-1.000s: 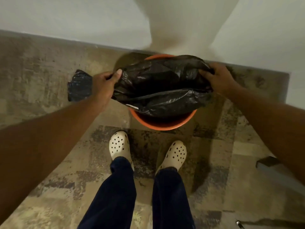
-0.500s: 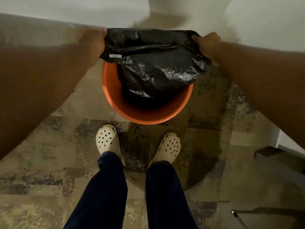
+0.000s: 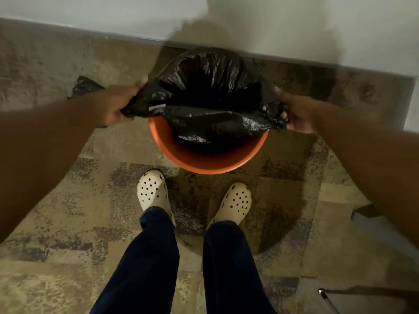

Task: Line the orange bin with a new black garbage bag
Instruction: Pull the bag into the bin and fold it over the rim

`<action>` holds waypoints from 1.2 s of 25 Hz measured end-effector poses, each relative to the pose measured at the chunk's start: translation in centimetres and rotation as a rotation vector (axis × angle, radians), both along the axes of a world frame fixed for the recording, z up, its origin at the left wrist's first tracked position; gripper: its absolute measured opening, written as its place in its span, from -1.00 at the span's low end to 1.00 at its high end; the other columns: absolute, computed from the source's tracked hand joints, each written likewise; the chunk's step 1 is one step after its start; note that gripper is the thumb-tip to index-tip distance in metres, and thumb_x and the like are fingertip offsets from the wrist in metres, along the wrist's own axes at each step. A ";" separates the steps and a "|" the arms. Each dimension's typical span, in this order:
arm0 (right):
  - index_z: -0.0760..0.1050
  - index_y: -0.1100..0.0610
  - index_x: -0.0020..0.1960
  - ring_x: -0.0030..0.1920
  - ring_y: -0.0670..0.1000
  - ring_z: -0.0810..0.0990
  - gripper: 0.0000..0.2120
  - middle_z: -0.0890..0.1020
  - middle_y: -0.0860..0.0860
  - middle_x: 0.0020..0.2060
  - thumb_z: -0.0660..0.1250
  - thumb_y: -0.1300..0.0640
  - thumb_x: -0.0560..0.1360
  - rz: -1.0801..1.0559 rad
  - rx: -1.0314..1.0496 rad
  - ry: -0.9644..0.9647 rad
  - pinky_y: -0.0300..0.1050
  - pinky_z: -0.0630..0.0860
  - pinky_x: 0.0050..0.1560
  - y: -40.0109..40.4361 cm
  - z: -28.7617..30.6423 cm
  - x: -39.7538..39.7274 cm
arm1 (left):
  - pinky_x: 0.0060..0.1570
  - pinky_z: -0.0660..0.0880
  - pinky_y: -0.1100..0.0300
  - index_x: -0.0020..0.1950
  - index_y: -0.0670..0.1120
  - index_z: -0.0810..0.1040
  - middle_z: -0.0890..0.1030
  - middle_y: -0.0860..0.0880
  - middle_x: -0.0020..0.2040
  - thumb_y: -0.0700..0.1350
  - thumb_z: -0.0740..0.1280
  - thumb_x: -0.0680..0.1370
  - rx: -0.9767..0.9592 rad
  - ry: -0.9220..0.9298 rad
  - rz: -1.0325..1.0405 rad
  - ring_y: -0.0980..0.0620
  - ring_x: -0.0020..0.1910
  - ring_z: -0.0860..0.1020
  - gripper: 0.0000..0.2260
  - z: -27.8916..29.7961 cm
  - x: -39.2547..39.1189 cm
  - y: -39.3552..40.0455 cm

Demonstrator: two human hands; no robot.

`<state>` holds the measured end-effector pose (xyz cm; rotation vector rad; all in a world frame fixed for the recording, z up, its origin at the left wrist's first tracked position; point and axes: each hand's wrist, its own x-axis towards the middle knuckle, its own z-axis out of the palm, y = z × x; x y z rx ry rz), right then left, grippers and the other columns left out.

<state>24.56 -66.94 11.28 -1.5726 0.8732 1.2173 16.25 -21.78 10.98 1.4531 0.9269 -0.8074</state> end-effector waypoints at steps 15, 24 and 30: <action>0.59 0.11 0.32 -0.08 -0.23 0.73 -0.45 0.73 -0.09 -0.03 0.66 0.08 0.38 -0.026 -0.206 -0.478 -0.14 0.69 0.09 2.5 2.4 -13.9 | -0.39 0.39 0.25 0.10 0.07 0.68 0.66 0.04 -0.19 -0.40 0.43 0.53 -0.248 0.160 0.237 0.17 -0.34 0.53 -0.63 1.3 -12.3 -3.7; 0.52 0.28 0.36 -0.13 -0.05 0.74 -0.49 0.72 0.12 0.16 0.58 0.30 0.46 -0.280 -0.135 -0.323 -0.25 0.65 -0.28 1.9 2.8 -18.2 | -0.39 0.59 0.25 -0.02 -0.04 0.61 0.63 -0.10 -0.21 -0.45 0.39 0.54 0.004 0.176 0.340 0.01 -0.28 0.58 -0.71 1.1 -15.0 -8.0; 0.56 0.21 0.25 -0.23 -0.10 0.68 -0.64 0.70 0.05 -0.04 0.51 0.38 0.50 -0.333 -0.145 -0.329 -0.26 0.61 -0.28 3.0 2.4 -20.0 | -0.53 0.49 0.35 -0.05 -0.12 0.64 0.58 -0.04 -0.47 -0.45 0.35 0.58 0.106 0.170 0.327 0.12 -0.55 0.47 -0.76 0.6 -14.8 -9.8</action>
